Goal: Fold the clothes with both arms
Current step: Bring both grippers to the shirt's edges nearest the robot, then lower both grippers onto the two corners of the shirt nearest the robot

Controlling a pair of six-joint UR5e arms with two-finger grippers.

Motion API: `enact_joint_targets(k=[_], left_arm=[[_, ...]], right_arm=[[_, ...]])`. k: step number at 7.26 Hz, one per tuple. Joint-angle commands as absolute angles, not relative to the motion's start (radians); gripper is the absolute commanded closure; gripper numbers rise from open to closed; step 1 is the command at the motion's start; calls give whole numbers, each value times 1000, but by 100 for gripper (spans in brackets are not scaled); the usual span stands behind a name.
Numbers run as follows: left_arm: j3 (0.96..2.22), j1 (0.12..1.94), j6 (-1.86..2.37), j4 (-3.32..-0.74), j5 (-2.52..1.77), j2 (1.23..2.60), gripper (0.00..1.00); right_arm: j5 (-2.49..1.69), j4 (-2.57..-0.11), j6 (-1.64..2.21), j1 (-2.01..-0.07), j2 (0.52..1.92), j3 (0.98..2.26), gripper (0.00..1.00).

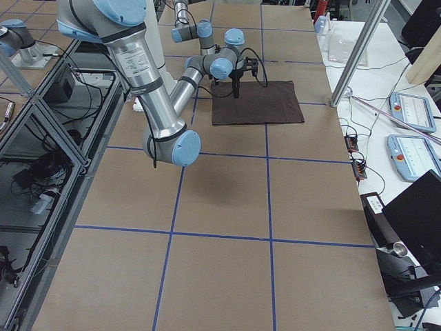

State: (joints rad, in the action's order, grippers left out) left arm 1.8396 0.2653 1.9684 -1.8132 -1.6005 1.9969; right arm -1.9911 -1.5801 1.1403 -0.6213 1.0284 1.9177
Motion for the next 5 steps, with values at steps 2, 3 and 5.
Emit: enact_joint_targets(k=[2,3,5], left_arm=[[1830,267,1973,-1813,-1591,2003,40],[1830,265,1968,-1813,-1591,2006,50],[1832,265,1959,-1813,-1594,2008,59]], right_arm=[[-1991,-1580,1140,-623,1029,1917,0],[-1991,-1580,1140,-623,1029,1917,0],[-1991,-1580,1140,-623,1031,1917,0]])
